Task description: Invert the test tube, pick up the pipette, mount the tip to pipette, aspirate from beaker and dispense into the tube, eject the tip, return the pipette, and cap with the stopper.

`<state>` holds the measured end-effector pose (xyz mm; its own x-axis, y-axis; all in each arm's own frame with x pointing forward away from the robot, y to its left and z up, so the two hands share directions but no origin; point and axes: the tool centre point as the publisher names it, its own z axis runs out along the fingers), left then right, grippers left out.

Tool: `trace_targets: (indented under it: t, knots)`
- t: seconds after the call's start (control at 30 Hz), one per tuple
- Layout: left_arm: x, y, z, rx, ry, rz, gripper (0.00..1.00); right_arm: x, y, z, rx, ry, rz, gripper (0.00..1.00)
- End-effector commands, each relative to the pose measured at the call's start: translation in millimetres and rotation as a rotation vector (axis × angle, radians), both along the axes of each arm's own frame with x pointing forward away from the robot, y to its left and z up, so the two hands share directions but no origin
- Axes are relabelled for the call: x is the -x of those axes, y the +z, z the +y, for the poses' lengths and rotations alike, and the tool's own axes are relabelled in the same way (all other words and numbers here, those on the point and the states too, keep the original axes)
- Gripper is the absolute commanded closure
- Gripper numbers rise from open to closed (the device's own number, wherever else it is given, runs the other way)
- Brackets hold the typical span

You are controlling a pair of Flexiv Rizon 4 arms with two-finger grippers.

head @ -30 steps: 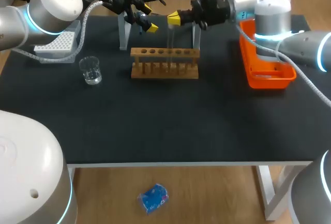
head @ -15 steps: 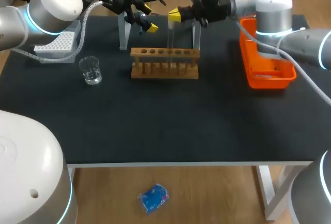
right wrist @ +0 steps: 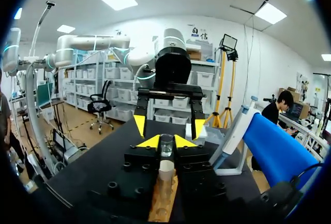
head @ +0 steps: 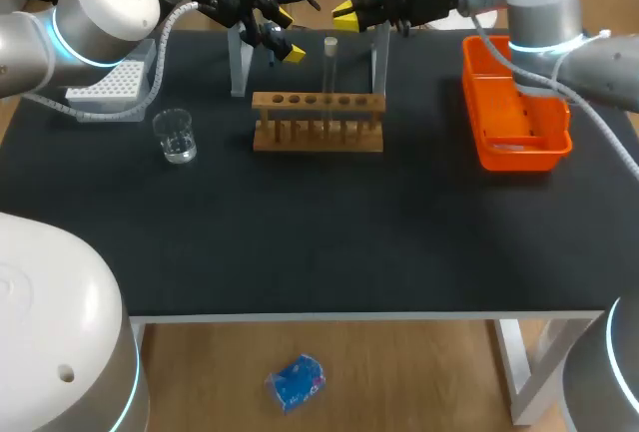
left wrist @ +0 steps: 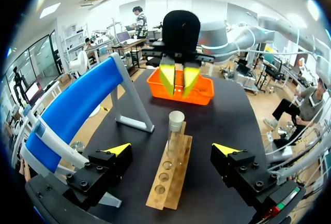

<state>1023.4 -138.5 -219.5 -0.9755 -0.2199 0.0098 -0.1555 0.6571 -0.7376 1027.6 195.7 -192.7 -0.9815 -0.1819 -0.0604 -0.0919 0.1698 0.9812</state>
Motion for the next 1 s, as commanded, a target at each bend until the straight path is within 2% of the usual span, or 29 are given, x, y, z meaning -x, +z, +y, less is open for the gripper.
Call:
trace_targets:
  t: [0.03,0.17,0.27,0.4,0.47,0.63,0.83,1.0]
  knots:
    - [-0.5,1.1,0,-0.004,-0.001,0.004,0.0,22.2,12,-17,0.078,-0.081,-0.007,0.0]
    - [-0.5,1.1,0,-0.004,-0.001,0.004,0.0,27.8,10,-27,0.142,-0.124,0.023,0.0]
    - [-0.5,1.1,0,-0.004,-0.001,0.004,0.0,31.9,6,-33,0.154,-0.142,0.031,0.0]
    - [-0.5,1.1,0,-0.004,-0.001,0.004,0.0,38.0,-1,-42,0.21,-0.178,0.035,0.0]
    - [-0.5,1.1,0,-0.004,-0.001,0.004,0.0,41.4,-5,-46,0.264,-0.197,0.023,0.0]
    - [-0.5,1.1,0,-0.004,-0.001,0.004,0.0,49.1,-20,-57,0.317,-0.227,0.028,0.0]
    - [-0.5,1.1,0,-0.004,-0.001,0.004,0.0,55.9,-36,-67,0.34,-0.242,0.041,0.0]
    - [-0.5,1.1,0,-0.004,-0.001,0.004,0.0,55.5,-38,-70,0.37,-0.253,0.018,0.0]
